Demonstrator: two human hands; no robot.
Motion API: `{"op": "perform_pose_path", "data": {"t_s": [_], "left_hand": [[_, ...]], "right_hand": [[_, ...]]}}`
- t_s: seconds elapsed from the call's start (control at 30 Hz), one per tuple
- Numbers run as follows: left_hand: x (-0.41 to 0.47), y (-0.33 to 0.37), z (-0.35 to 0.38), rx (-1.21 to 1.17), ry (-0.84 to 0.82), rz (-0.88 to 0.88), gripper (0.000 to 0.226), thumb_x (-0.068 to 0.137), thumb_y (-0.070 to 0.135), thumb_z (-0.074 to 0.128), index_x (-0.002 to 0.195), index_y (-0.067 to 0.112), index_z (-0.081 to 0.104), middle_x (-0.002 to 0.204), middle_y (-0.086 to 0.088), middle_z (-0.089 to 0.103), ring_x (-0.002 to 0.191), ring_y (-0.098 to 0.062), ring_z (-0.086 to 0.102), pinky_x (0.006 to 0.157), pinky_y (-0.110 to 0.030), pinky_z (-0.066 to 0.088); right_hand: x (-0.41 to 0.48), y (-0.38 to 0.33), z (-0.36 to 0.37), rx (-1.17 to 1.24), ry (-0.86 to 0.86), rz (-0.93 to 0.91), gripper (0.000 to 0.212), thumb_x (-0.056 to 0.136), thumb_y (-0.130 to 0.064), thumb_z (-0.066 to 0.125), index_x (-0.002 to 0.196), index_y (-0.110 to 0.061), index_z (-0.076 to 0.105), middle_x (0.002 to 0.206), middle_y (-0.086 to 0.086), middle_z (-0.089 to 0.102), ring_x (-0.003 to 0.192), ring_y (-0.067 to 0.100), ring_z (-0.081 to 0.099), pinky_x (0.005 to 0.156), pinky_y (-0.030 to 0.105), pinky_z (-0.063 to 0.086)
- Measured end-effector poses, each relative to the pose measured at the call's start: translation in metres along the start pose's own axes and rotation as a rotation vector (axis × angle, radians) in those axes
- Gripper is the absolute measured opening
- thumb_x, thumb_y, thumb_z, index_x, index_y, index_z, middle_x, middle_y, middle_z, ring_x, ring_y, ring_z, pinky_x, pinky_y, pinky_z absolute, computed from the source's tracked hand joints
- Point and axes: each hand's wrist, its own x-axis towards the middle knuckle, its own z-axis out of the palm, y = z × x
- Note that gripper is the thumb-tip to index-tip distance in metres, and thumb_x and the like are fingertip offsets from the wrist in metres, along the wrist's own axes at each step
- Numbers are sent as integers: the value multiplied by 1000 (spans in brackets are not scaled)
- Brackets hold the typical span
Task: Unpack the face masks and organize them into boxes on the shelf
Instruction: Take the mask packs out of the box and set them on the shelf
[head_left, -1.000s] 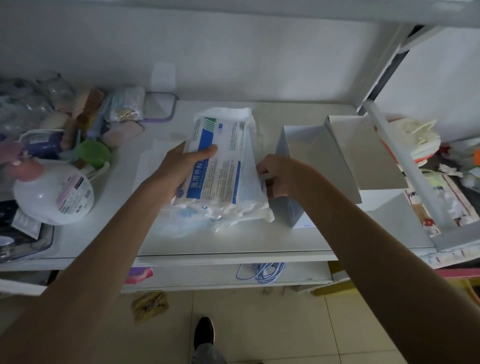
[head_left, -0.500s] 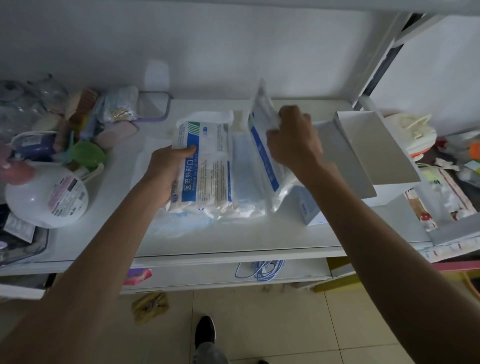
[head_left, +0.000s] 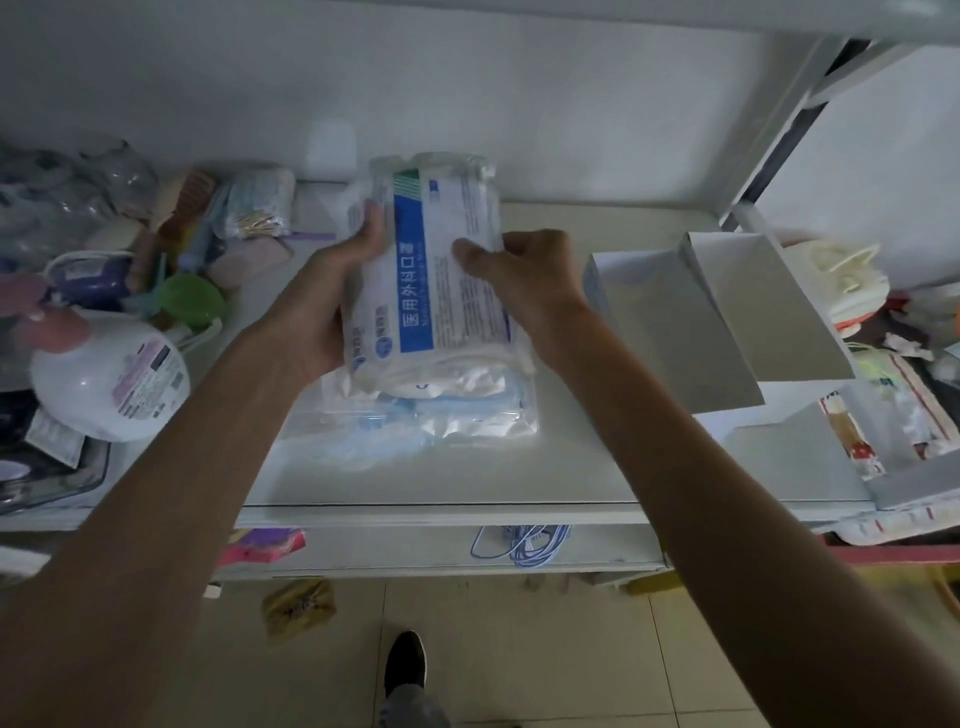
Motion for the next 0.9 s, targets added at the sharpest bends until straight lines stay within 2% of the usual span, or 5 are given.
{"op": "perform_pose_path", "data": {"t_s": [0.1,0.33,0.7,0.8,0.9], "left_hand": [[3,-9,-16,35,91,0,28,87,30,64,111,15,69,101,-5,75,81,-19,73,61,-27,58],[26,-15,-28,160,148,-25,34,92,21,50,71,15,76,67,-4,73,55,-15,69,50,-19,53],[34,-44,-6,126,108,-69,23,91,30,47,94,17,66,74,-2,73,64,-17,68,55,-24,52],[33,-42,-7,53,113,-71,23,90,31,48,94,18,67,76,-2,72,64,-17,67,52,-23,53],[31,-43,-10,-10,96,-111,23,88,34,51,94,19,68,78,-2,72,60,-17,68,51,-24,54]], "right_hand": [[11,14,-10,133,139,47,26,85,-16,62,70,4,62,63,15,56,42,20,52,37,21,40],[7,80,-15,-304,-43,302,16,74,-2,58,84,4,69,65,16,62,70,32,68,67,32,57],[7,75,-8,85,-145,531,31,84,-2,62,113,8,57,81,18,59,67,25,58,60,31,50],[10,74,-14,311,-161,488,24,86,-2,58,107,8,59,91,22,64,77,33,66,69,42,59],[4,63,-16,127,-34,332,18,72,-4,58,82,10,63,69,17,55,62,27,59,59,42,57]]}}
